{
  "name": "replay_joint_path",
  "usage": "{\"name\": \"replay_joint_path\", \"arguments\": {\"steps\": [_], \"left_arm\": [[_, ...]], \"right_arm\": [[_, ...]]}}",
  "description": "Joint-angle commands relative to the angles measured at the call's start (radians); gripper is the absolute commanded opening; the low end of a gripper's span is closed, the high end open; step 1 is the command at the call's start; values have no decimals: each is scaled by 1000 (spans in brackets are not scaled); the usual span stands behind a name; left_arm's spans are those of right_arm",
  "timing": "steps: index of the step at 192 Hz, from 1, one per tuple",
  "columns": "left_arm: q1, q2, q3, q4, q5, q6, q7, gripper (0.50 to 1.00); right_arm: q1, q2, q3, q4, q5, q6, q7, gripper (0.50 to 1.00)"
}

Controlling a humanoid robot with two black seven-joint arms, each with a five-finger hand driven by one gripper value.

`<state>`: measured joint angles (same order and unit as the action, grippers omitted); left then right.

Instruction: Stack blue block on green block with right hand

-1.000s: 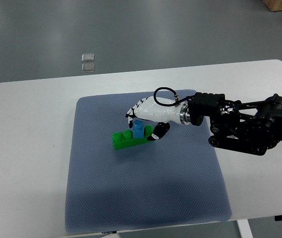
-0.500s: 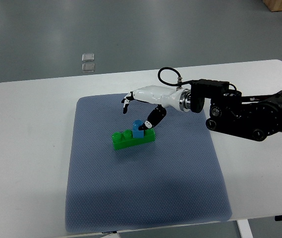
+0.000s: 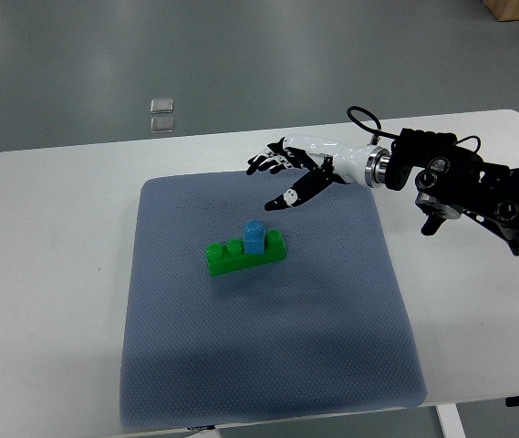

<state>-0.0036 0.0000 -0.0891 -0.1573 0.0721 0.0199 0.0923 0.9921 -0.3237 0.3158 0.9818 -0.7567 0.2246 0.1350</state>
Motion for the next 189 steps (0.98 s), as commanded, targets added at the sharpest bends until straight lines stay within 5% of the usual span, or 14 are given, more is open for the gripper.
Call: {"name": "replay_joint_path", "arguments": {"steps": [1, 72, 189], "left_arm": [[-1, 0, 0, 1, 0, 0, 0, 1000], [0, 0, 0, 1, 0, 0, 0, 1000], [1, 0, 0, 1, 0, 0, 0, 1000]], "right_arm": [[-52, 35, 63, -66, 141, -1, 0, 887], [-145, 81, 135, -204, 658, -1, -8, 889], [-185, 77, 190, -212, 711, -8, 0, 921]]}}
